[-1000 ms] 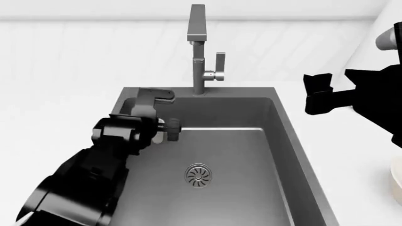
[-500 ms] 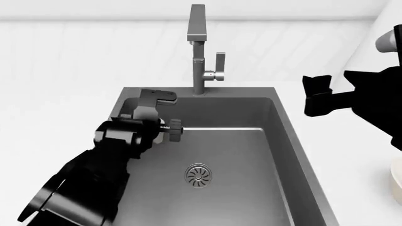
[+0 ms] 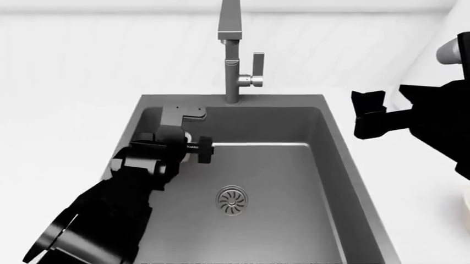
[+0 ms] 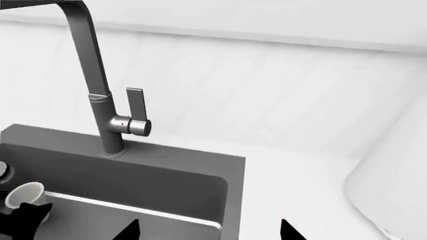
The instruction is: Pick the cup and bowl from the sink and place them on the counter for drying.
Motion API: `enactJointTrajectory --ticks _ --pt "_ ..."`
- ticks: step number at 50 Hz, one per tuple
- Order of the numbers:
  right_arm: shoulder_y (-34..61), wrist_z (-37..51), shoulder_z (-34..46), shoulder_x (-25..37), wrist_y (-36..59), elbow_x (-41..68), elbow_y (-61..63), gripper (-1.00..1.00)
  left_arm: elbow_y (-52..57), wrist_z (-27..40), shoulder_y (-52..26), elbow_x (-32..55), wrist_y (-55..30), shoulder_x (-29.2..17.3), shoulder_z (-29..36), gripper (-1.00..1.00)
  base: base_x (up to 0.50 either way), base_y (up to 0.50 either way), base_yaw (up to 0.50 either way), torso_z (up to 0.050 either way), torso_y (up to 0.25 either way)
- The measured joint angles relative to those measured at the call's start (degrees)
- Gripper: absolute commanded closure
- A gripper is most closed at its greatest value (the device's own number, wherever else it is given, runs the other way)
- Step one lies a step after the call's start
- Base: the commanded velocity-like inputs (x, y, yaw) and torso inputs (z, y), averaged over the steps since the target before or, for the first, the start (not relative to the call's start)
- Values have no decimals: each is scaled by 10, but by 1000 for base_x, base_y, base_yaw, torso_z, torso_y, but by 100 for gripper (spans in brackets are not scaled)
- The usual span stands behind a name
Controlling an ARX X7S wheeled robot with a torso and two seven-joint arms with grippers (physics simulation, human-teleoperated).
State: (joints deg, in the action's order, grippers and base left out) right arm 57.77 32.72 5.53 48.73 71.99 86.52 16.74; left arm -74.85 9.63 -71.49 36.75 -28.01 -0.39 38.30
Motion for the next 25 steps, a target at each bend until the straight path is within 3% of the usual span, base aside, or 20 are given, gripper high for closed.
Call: enactJointTrajectory --ticks 10,11,25 --pt "-2 5 -2 4 -2 8 4 -100 0 4 -1 27 9 0 22 -100 0 0 0 0 -56" --pt "-2 6 -2 4 -2 9 5 -100 0 5 -2 30 11 0 23 100 0 0 0 0 0" --pt "2 9 -2 9 -5 16 8 -100 -1 5 -13 36 26 -1 32 100 0 0 0 0 0"
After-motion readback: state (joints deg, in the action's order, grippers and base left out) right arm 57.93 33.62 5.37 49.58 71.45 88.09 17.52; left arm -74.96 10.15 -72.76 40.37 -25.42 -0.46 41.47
